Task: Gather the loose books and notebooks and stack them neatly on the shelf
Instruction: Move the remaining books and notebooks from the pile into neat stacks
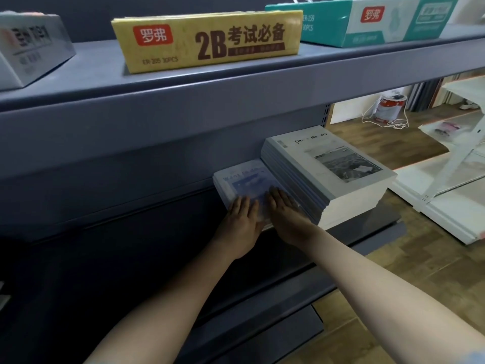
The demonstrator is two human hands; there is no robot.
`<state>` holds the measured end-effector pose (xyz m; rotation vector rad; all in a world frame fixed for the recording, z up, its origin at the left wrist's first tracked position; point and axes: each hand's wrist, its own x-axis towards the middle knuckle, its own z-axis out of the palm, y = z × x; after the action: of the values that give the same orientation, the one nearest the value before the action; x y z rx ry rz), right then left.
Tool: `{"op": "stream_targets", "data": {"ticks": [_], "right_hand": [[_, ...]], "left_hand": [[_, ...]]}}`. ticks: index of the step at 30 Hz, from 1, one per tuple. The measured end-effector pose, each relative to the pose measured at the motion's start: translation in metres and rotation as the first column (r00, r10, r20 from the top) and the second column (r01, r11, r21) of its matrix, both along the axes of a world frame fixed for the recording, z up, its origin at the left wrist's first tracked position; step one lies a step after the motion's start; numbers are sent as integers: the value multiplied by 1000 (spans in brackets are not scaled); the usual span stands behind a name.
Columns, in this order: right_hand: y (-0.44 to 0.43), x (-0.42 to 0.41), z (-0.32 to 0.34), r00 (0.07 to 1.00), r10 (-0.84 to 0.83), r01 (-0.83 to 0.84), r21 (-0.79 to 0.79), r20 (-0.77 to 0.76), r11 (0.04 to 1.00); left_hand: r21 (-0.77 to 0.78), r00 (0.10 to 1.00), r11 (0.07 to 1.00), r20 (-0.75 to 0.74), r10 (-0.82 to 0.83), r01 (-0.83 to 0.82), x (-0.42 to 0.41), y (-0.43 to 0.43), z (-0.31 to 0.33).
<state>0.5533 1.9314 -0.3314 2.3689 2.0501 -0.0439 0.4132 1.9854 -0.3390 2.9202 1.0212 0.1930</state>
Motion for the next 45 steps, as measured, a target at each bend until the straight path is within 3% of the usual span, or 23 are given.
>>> {"op": "stream_targets", "data": {"ticks": [7, 14, 26, 33, 39, 45], "right_hand": [[4, 0, 3, 999, 19, -20, -12, -32, 1000], [-8, -16, 8, 997, 40, -39, 15, -71, 999], [-18, -138, 25, 916, 402, -399, 100, -8, 911], [-16, -239, 39, 786, 619, -613, 157, 16, 774], [-16, -321, 42, 662, 749, -740, 154, -1, 654], [-13, -395, 44, 566, 824, -814, 163, 9, 557]], "left_hand": [[29, 997, 999, -78, 27, -25, 1, -1, 5], [-63, 959, 996, -281, 43, -63, -1, 2, 30], [48, 889, 934, -295, 351, -353, -159, -22, 34], [69, 794, 837, -282, 539, -543, -267, -55, 45], [93, 637, 677, -267, 723, -730, -355, -86, 59], [97, 544, 565, -181, 819, -819, -431, -128, 60]]}}
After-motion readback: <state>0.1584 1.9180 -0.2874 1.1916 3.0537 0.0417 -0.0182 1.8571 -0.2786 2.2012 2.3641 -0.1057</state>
